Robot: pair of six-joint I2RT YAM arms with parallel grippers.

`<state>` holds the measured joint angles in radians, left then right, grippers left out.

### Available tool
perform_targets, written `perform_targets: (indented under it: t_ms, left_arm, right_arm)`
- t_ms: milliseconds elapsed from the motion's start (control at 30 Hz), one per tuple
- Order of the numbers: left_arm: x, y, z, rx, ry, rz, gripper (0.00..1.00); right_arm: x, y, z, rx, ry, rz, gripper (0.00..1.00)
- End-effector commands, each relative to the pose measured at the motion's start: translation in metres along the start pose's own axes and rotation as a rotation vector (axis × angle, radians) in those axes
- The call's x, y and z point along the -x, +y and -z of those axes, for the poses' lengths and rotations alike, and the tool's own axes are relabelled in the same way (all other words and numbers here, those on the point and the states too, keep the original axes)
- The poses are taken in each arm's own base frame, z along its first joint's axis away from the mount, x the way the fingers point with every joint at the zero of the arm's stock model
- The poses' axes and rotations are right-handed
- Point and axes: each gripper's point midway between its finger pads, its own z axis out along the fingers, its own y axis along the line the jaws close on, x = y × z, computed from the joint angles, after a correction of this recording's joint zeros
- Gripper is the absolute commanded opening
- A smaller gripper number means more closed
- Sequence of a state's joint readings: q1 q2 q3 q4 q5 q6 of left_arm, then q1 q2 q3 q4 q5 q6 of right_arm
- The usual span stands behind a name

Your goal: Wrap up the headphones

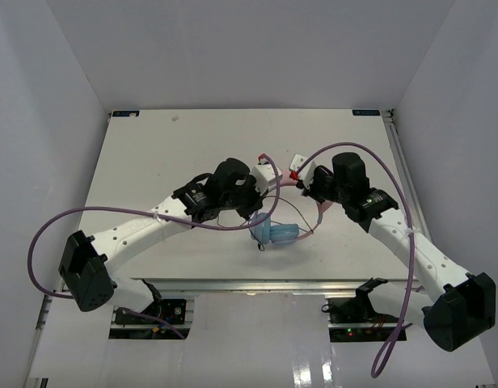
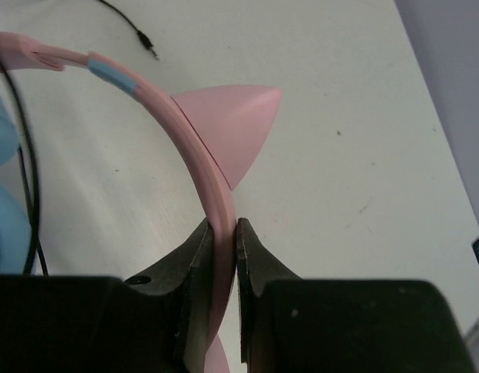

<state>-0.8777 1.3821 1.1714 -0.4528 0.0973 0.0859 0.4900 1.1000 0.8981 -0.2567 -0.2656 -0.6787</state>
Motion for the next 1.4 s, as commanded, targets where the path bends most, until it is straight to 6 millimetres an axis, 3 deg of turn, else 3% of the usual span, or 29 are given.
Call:
perform_targets:
  t_ms: [0, 100, 200, 300, 333, 367, 533, 733, 900, 1067, 1233, 1367]
  left_arm:
    - [-0.006, 0.039, 0.016, 0.113, 0.001, -0.009, 0.0]
    - [-0.013, 0.05, 0.022, 0.114, -0.045, 0.016, 0.0]
    - [-0.012, 0.054, 0.029, 0.108, -0.106, 0.022, 0.07]
    - [-0.018, 0.046, 0.028, 0.064, -0.144, 0.024, 0.24]
    - [-0.011, 0.045, 0.03, 0.059, -0.184, 0.017, 0.28]
    - [-0.016, 0.038, 0.027, 0.021, -0.191, 0.028, 0.38]
    - [0.008, 0.014, 0.025, -0.107, -0.372, 0.055, 0.56]
    - [0.005, 0.001, 0.008, -0.197, -0.471, 0.117, 0.58]
    - [-0.015, -0.01, -0.006, -0.26, -0.5, 0.182, 0.57]
    - [-0.018, -0.015, -0.012, -0.292, -0.58, 0.254, 0.59]
    - [-0.011, 0.003, -0.034, -0.182, -0.62, 0.246, 0.66]
    - [-0.006, 0.038, -0.041, 0.029, -0.673, 0.223, 0.65]
  right_arm:
    - [0.05, 0.01, 0.022, 0.142, -0.183, -0.031, 0.08]
    - [0.057, 0.008, 0.031, 0.201, -0.231, -0.113, 0.08]
    - [0.066, 0.007, 0.041, 0.29, -0.294, -0.22, 0.08]
    - [0.073, 0.005, 0.047, 0.362, -0.339, -0.308, 0.08]
    - [0.081, 0.007, 0.052, 0.406, -0.369, -0.337, 0.08]
    - [0.081, 0.007, 0.051, 0.434, -0.372, -0.374, 0.08]
    - [0.104, 0.013, 0.06, 0.606, -0.426, -0.559, 0.08]
    - [0.133, 0.001, 0.075, 0.641, -0.486, -0.74, 0.08]
    - [0.15, -0.03, 0.086, 0.544, -0.532, -0.867, 0.08]
    - [0.161, -0.051, 0.092, 0.466, -0.575, -0.94, 0.08]
    - [0.174, -0.057, 0.102, 0.476, -0.604, -0.954, 0.08]
    - [0.178, -0.056, 0.109, 0.485, -0.612, -0.952, 0.08]
